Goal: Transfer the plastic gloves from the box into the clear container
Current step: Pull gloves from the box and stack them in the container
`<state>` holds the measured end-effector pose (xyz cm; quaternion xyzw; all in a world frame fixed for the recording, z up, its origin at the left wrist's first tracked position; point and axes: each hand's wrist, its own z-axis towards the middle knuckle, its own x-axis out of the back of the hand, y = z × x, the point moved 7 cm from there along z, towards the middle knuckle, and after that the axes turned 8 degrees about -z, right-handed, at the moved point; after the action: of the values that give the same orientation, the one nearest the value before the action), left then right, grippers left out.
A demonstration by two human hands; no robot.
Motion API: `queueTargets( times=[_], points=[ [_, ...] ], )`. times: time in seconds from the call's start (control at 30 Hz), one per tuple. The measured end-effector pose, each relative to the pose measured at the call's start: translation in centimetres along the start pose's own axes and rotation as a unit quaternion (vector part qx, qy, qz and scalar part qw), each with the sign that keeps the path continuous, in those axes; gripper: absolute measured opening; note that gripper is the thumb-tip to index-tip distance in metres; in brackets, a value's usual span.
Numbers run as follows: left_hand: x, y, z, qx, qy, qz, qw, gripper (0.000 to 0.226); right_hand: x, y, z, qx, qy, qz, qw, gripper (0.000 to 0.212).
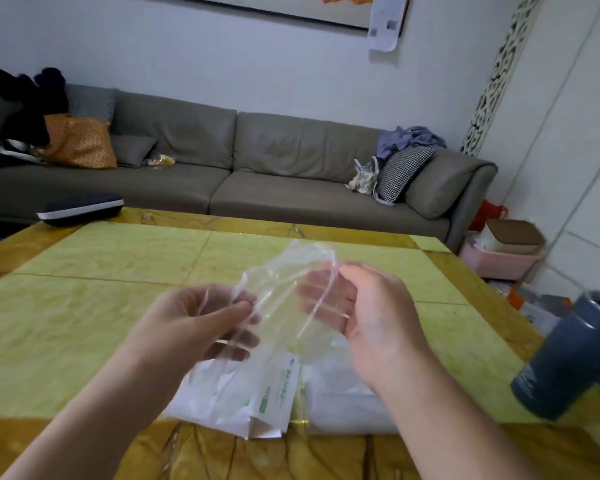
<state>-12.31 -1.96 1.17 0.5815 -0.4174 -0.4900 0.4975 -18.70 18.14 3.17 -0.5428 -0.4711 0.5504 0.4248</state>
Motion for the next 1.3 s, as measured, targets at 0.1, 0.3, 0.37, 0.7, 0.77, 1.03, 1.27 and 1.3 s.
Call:
queueTargets(
  times=[0.1,0.3,0.37,0.7,0.77,1.03,1.27,1.3],
  points=[
    [-0.9,0.3,0.6,-0.010,-0.024,0.054,0.998,0.014,2.8,-0.5,0.1,-0.029,-0.036,-0.049,0.998,0.033],
    [-5.3,1.4,2.8,0.011,-0.104,0.195,0.975,0.013,6.7,-0.6,1.5,-0.032,-0.113,-0.314,0.942,0.027],
    [-5.8,1.8,4.0,0.018,-0.088,0.213,0.973,0.015,8.4,-0.1,2.1,-0.015,-0.066,-0.329,0.942,0.013],
    [-15.0,2.9,1.2,-0.390,0.002,0.470,0.791,0.019,13.8,2.9,3.8,-0.048,0.066,-0.336,0.938,0.012],
    [-17.1,-1.6,3.2,-0.235,-0.083,0.510,0.823,0.017,14.0,3.0,3.6,-0.048,0.056,-0.389,0.918,0.016],
    [-16.7,-10.4,6.3,0.057,-0.193,0.568,0.798,0.043,14.7,3.6,3.8,-0.018,0.047,-0.597,0.801,0.019],
    [-18.5,-12.0,6.9,0.129,-0.262,0.597,0.747,0.070,14.1,2.1,3.3,-0.004,0.050,-0.699,0.713,0.027],
    [-18.5,-12.1,7.1,0.133,-0.260,0.596,0.748,0.069,14.0,1.4,2.9,0.003,0.059,-0.708,0.704,0.028]
  ],
)
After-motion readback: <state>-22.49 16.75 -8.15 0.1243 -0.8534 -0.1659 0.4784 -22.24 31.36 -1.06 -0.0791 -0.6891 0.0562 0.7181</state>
